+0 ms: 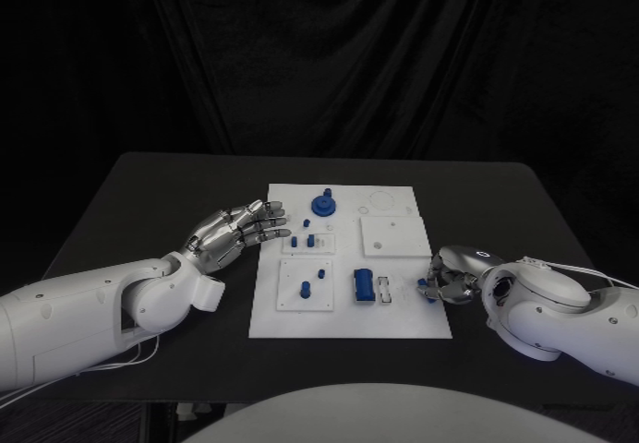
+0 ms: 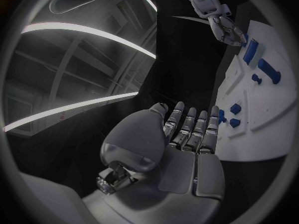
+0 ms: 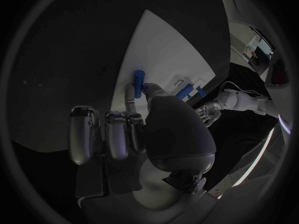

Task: Assemble the parts on the task board

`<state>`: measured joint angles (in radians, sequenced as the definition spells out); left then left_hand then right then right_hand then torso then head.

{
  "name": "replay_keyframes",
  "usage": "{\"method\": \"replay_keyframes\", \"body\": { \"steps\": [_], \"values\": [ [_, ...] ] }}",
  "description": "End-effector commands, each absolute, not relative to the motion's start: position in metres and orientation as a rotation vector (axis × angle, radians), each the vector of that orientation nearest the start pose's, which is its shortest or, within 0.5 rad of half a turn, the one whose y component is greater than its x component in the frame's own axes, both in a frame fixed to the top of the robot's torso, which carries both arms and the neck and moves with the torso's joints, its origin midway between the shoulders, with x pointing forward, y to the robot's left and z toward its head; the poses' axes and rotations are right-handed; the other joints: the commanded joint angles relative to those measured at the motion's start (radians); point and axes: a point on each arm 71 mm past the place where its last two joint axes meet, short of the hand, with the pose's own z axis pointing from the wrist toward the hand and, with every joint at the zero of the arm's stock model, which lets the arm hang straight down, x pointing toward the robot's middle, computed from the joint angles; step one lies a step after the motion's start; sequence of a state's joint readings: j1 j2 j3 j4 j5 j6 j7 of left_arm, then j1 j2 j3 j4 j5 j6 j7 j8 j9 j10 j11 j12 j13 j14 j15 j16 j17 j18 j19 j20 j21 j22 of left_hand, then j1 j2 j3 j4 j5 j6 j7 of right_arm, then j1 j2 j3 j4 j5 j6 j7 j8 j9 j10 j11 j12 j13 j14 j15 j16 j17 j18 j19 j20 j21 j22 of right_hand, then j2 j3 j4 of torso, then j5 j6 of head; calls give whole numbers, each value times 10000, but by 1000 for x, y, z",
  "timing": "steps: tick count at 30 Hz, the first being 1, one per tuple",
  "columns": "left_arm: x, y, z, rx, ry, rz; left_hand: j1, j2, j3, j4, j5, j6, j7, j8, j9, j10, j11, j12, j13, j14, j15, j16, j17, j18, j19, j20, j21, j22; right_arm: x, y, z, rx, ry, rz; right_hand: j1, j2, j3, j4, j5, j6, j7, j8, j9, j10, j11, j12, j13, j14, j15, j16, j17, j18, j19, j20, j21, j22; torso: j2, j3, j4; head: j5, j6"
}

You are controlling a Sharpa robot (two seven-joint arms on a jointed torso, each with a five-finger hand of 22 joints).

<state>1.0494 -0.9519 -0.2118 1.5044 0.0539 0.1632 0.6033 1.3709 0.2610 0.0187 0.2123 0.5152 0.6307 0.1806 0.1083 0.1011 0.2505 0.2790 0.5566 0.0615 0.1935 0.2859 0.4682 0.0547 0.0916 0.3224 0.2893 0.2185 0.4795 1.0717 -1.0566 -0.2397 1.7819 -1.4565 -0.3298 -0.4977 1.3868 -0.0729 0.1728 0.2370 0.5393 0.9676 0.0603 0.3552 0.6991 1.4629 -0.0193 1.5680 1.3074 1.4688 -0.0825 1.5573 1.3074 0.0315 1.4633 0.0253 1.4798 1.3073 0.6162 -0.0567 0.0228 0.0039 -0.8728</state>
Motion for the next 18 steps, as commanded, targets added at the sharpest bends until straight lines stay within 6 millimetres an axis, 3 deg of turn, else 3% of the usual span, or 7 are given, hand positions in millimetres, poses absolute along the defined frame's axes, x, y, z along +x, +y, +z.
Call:
{"method": "replay_keyframes", "body": {
  "steps": [1, 12, 18],
  "values": [
    [414, 251, -287, -12509, 15564, -19087, -6, -64, 83, -6, 62, 36, 391, 31, -4, 60, -14, 21, 12, 37, 4, 42, 13, -197, 64, -4, 50, -9, 364, -252, -298, 1992, 20985, 4114, -140, -94, 1311, -1202, -74, 123, -17, 61, -1293, 1079, 49, 28, 2634, 988, 55, 55, 2478, -98, 719, 74, 88, 2352, -2, -5, 4, 1, 2],
    [414, 251, -287, -12518, 15584, -19071, -3, -53, 102, -9, 71, 34, 390, 31, -5, 69, -12, 37, 13, 42, 3, 51, 14, -197, 66, -5, 51, -9, 361, -249, -289, 4280, 21358, 5398, -524, -153, 1539, -1123, -221, 152, -56, 64, -1303, 1079, 22, 28, 2634, 992, 37, 66, 2494, -106, 736, 64, 134, 2362, -11, -7, 3, 19, 2],
    [415, 249, -287, -12508, 15602, -19108, -3, -53, 102, -9, 71, 34, 390, 31, -5, 69, -12, 37, 13, 42, 3, 51, 14, -197, 66, -5, 51, -9, 363, -241, -286, 4730, 21426, 5824, -681, -154, 1605, -1069, -337, 172, -80, 70, -1307, 1079, 2, 28, 2634, 1000, 22, 87, 2535, -113, 749, 53, 168, 2372, -12, -26, 27, 4, 2]
  ]
}}
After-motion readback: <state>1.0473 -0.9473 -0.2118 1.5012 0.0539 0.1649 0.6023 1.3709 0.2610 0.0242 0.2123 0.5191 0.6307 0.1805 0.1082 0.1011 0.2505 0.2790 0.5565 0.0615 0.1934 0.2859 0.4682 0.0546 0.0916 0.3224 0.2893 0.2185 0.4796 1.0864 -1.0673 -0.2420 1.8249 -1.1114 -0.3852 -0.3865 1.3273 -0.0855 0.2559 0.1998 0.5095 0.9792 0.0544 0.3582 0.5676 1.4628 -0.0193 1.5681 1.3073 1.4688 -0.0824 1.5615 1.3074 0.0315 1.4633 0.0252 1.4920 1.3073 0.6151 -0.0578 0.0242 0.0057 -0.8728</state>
